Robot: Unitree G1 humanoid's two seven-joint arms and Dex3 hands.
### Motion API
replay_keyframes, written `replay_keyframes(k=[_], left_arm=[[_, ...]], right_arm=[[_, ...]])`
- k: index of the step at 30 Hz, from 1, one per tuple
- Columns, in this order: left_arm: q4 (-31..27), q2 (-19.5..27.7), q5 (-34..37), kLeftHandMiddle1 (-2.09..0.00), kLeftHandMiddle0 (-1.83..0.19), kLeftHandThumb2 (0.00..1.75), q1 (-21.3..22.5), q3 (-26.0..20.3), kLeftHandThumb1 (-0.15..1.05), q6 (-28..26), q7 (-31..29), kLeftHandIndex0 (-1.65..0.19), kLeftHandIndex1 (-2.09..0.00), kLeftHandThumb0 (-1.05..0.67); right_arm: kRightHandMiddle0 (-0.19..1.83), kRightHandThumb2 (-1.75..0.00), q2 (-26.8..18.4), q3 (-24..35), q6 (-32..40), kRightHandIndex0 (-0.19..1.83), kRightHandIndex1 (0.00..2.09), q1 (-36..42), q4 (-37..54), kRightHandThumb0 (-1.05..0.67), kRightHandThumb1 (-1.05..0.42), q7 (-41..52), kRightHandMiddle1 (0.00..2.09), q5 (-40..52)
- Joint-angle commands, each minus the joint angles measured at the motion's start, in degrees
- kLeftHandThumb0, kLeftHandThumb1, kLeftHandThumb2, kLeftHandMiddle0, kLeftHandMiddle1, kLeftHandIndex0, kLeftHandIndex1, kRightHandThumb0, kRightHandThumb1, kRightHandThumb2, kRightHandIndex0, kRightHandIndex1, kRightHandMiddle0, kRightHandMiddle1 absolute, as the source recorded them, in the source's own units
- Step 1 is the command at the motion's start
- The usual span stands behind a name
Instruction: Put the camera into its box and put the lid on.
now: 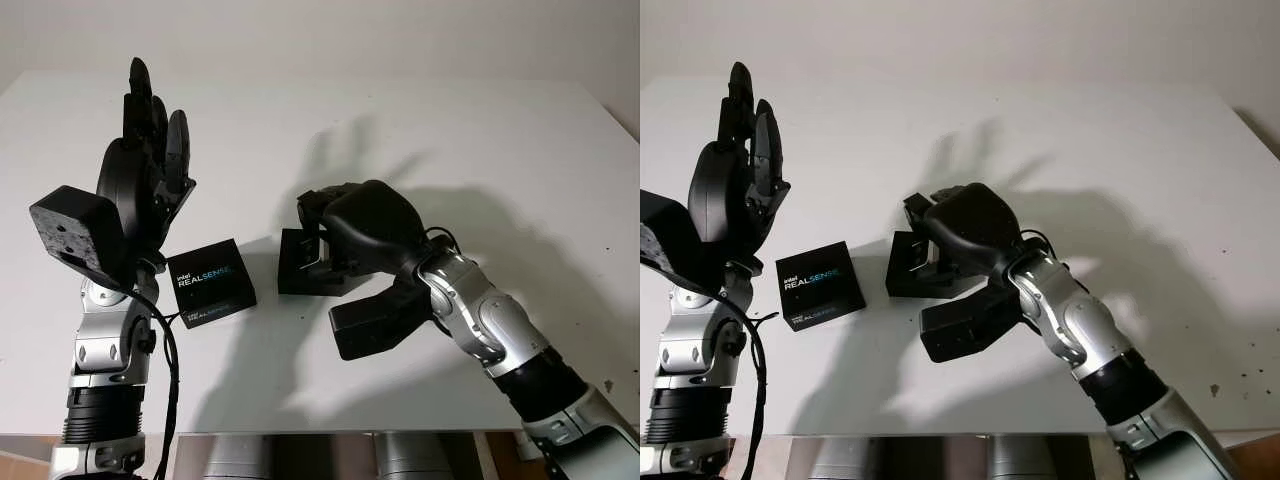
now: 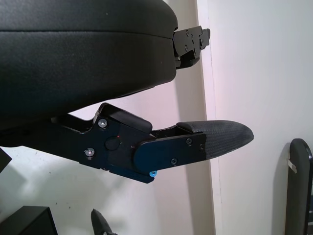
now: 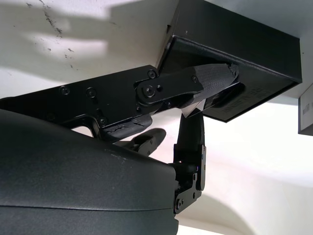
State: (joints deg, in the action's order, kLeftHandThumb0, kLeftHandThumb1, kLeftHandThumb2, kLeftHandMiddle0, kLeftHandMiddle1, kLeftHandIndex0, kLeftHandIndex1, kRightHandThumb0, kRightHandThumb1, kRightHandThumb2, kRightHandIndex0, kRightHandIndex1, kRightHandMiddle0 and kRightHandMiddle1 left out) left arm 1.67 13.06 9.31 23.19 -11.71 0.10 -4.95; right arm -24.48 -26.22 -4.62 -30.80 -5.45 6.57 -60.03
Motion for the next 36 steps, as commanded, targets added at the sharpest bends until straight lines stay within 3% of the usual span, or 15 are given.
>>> replay_keyframes(k=[1,4,10,20,36], left_arm=[[-0.4,-0.3,0.1,0.00,0.19,0.58,0.0,-0.2,1.05,0.4,0.1,0.19,0.00,-0.72],[-0.5,-0.3,0.2,0.00,0.19,0.58,-0.1,-0.2,1.05,0.4,0.1,0.19,0.00,-0.72],[-0.6,-0.3,-0.3,0.00,0.19,0.58,-0.2,-0.1,1.05,0.8,0.3,0.19,0.00,-0.72],[-0.6,-0.1,-0.5,0.00,0.19,0.59,-0.2,-0.1,1.05,0.8,0.4,0.19,0.00,-0.72],[-0.4,0.2,-0.6,0.00,0.19,0.58,-0.4,0.0,1.05,1.1,0.2,0.19,0.00,-0.72]], right_arm=[[0.33,-0.06,0.1,-0.1,-0.8,0.65,0.16,0.5,-0.2,-0.44,-1.02,-0.5,1.60,1.0],[0.32,-0.06,0.1,0.4,-2.5,0.66,0.17,0.6,-0.7,-0.38,-1.02,-0.4,1.62,4.0],[0.37,-0.05,-0.2,0.1,-5.3,0.64,0.19,0.1,-1.7,-0.40,-0.99,-1.6,1.47,5.3],[0.34,-0.06,-0.3,1.7,-8.8,0.60,0.22,1.0,-1.4,-0.37,-1.02,-5.2,1.49,8.6],[0.39,-0.05,-1.3,1.8,-8.7,0.57,0.15,-1.4,-4.1,-0.37,-1.01,-7.7,1.34,6.8]])
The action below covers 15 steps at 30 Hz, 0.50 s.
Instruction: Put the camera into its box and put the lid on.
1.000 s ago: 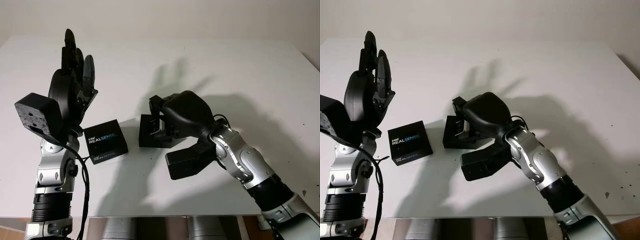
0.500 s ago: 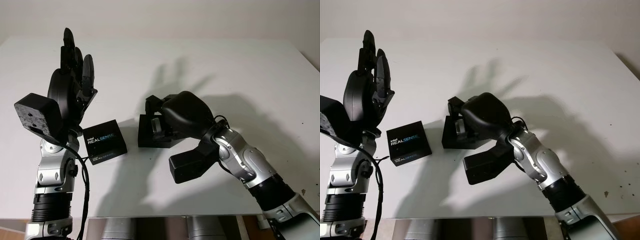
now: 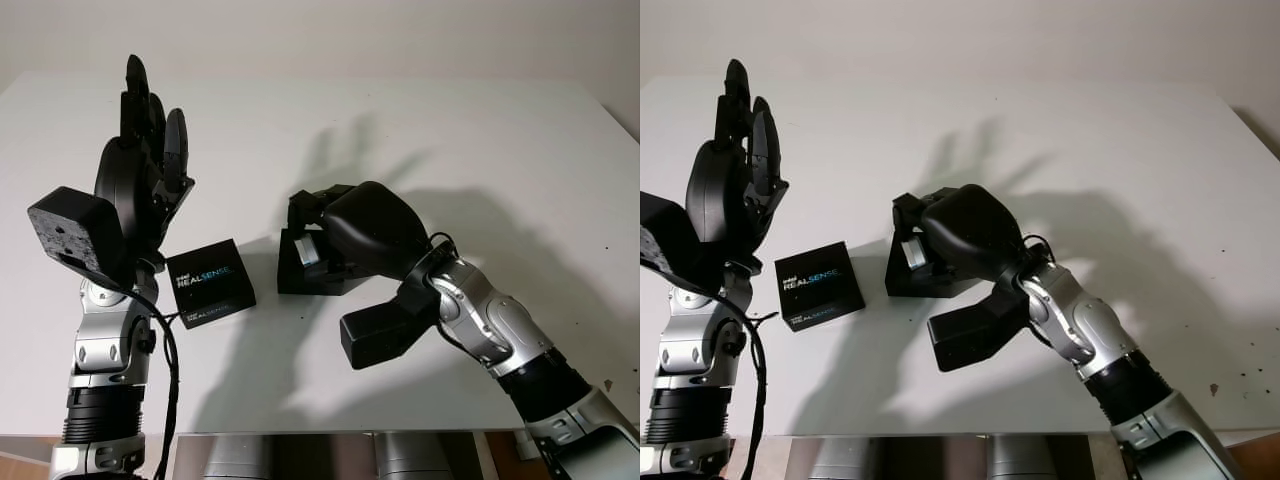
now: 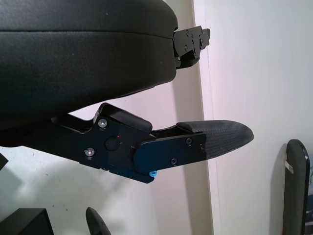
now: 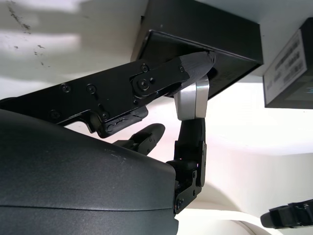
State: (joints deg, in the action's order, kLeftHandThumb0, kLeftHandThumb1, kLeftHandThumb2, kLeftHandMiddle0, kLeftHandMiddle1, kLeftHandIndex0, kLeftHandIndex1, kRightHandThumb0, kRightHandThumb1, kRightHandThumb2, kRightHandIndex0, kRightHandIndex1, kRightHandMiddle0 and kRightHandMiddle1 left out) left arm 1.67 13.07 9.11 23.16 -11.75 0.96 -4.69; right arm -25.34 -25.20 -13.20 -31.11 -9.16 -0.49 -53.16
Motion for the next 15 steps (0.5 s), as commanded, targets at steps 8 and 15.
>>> replay_keyframes(k=[8,15], left_arm=[[-0.8,0.2,-0.3,0.00,0.19,0.57,-0.6,-0.2,1.05,-0.3,0.0,0.19,0.00,-0.73],[-0.4,0.4,-0.1,0.00,0.19,0.57,-0.5,-0.4,1.05,-0.2,-0.1,0.19,0.00,-0.73]], right_arm=[[0.39,-0.05,1.0,3.3,0.2,0.56,0.13,-2.1,-3.8,-0.38,-1.01,-2.4,1.35,3.9],[0.38,-0.05,2.8,6.6,1.9,0.54,0.10,-1.0,-4.6,-0.37,-1.00,-1.5,1.48,10.6]])
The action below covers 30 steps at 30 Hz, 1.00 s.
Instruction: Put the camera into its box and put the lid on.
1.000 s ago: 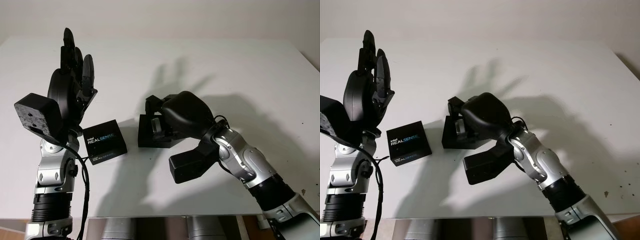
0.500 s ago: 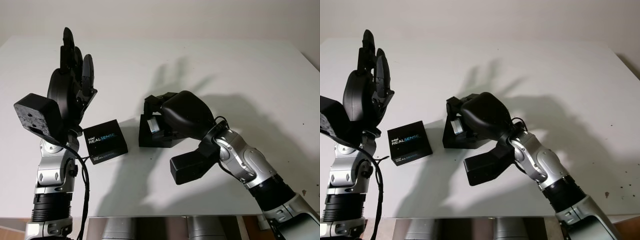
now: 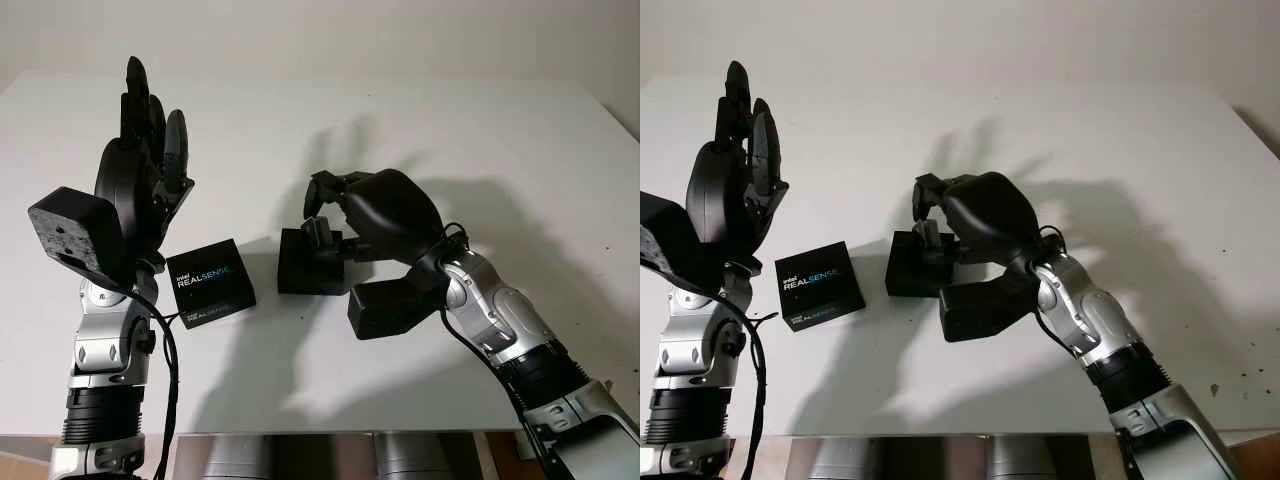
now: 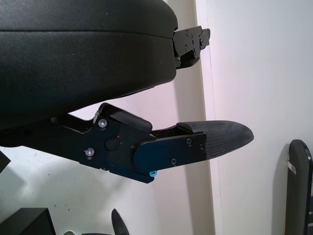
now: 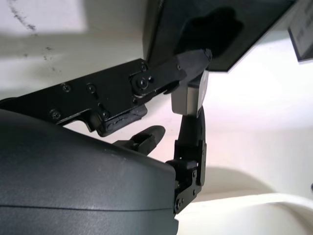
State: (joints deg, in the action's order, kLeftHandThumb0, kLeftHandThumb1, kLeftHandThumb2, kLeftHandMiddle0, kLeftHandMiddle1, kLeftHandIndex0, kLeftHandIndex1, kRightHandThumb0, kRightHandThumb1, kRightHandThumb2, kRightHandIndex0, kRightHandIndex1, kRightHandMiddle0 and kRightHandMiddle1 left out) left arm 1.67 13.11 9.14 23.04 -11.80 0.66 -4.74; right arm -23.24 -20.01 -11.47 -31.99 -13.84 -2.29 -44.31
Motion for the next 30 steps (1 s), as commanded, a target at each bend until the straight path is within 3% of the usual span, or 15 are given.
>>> replay_keyframes(k=[1,11,19,24,30], left_arm=[[-0.4,0.4,-0.1,0.00,0.19,0.57,-0.4,-0.4,1.05,0.0,-0.2,0.19,0.00,-0.73],[-0.8,0.7,-0.3,0.00,0.19,0.57,-0.5,-0.4,1.05,-0.6,-0.3,0.19,0.00,-0.74],[-1.1,0.8,-0.2,0.00,0.19,0.59,-0.6,-0.4,1.05,-0.8,-0.5,0.19,0.00,-0.72],[-1.0,0.9,-0.2,0.00,0.19,0.57,-0.7,-0.4,1.05,-0.6,-0.6,0.19,0.00,-0.74],[-1.1,0.7,-0.1,0.00,0.19,0.57,-0.9,-0.4,1.05,-0.6,-0.7,0.19,0.00,-0.72]], right_arm=[[0.37,-0.05,1.1,1.9,0.2,0.54,0.09,0.2,0.1,-0.36,-0.99,0.7,1.54,3.3],[0.30,-0.05,2.9,6.4,-1.0,0.52,0.06,2.1,0.7,-0.38,-0.98,3.2,1.86,15.8],[0.26,-0.06,4.7,9.2,1.4,0.48,0.04,3.4,2.0,-0.43,-1.01,8.8,1.87,24.7],[0.23,-0.06,5.5,11.0,7.0,0.43,0.02,2.6,0.9,-0.41,-1.02,14.8,1.84,30.6],[0.27,-0.05,5.7,11.2,10.1,0.38,0.02,1.7,-0.8,-0.44,-1.01,17.7,1.79,32.5]])
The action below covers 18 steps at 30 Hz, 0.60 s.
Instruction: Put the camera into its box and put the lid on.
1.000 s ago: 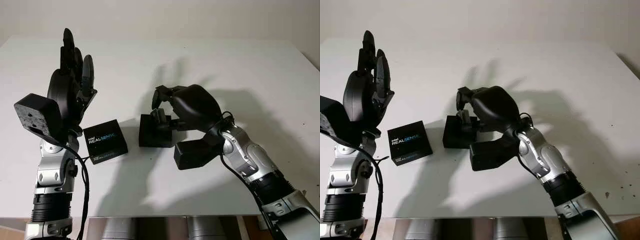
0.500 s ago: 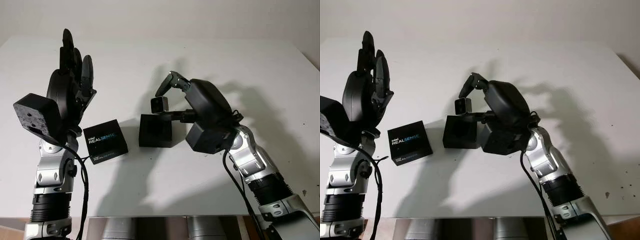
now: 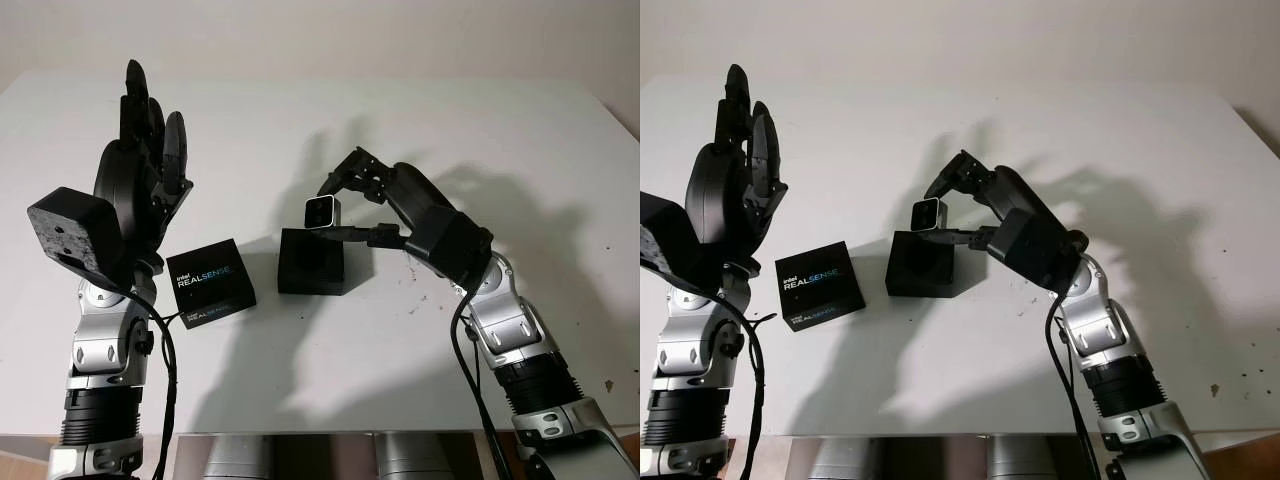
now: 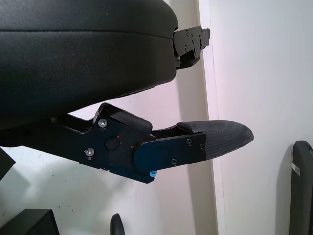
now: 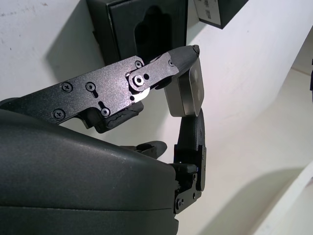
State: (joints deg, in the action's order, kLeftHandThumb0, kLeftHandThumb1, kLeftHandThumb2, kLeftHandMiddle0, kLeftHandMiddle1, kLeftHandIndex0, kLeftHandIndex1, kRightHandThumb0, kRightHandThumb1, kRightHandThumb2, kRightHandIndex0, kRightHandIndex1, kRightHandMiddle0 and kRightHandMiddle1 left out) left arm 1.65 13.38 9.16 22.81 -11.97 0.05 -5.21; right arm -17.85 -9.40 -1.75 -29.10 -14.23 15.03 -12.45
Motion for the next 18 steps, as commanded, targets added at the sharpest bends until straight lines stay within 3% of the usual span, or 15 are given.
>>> replay_keyframes(k=[1,18], left_arm=[[-1.0,0.6,-0.3,0.00,0.19,0.57,-0.6,-0.2,1.05,0.1,-0.2,0.19,0.00,-0.72],[-1.0,0.8,-0.5,0.00,0.19,0.57,-0.5,-0.3,1.05,-0.2,-0.4,0.19,0.00,-0.73]], right_arm=[[0.28,-0.05,0.3,0.6,0.5,0.37,0.02,-1.3,-0.9,-0.44,-1.01,0.7,1.78,0.9],[0.34,-0.05,2.8,0.9,0.3,0.32,0.04,-1.5,-7.4,-0.49,-1.00,3.6,1.68,4.7]])
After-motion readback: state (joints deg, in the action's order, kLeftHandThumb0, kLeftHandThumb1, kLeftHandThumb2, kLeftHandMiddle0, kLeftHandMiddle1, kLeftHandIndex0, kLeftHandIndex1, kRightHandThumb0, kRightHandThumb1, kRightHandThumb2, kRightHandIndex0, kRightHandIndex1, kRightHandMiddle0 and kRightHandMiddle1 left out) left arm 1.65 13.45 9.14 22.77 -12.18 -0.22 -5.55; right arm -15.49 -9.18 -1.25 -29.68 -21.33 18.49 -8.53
